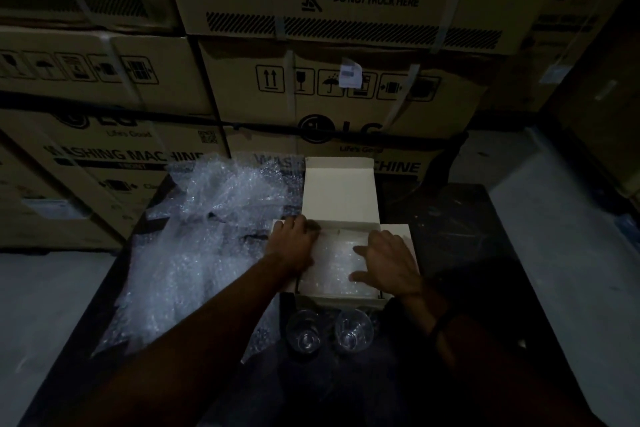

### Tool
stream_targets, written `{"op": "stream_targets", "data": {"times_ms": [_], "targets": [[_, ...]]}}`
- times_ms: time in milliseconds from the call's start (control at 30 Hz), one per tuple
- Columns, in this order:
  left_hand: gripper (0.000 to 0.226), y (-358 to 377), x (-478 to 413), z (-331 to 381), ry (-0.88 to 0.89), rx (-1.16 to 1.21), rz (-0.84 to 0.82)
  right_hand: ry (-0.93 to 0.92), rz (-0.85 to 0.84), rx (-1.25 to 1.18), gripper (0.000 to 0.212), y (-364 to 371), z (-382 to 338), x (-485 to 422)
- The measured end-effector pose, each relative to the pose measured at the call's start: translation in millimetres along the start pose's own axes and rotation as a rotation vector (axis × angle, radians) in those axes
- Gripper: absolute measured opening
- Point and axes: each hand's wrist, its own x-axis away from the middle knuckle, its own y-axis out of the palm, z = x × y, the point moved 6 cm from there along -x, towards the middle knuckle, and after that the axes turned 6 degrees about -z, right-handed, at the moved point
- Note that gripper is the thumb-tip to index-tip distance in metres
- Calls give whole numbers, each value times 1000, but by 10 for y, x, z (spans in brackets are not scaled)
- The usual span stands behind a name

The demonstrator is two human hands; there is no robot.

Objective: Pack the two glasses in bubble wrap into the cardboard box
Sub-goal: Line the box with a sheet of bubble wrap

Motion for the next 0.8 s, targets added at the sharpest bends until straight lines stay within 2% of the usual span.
{"op": "stream_targets", "data": {"times_ms": [100, 167, 233, 300, 367, 500, 567, 700, 800], "targets": [[67, -83, 61, -9, 3, 53, 133, 17, 145, -25, 58, -113, 58, 31], [51, -122, 100, 9, 66, 33, 181, -77, 133, -43, 49, -143, 32, 22], [41, -81, 93, 67, 146, -68, 112, -205, 22, 10, 47, -75, -63, 2], [43, 10, 71, 134, 168, -162, -34, -257, -51, 115, 50, 30, -134, -18], [47, 107, 36, 177, 161, -216, -141, -232, -70, 203, 51, 126, -142, -57], [60, 226, -21, 218, 161, -306, -173, -147, -76, 294, 53, 236, -117, -130], [58, 215, -31, 240, 165, -314, -139, -133, -73, 311, 52, 248, -115, -146], [35, 51, -14, 277, 201, -282, 47, -135, -14, 251, 44, 172, -131, -172], [33, 88, -32, 250, 185, -314, 26, -157, 20, 207, 48, 129, -159, -192]]}}
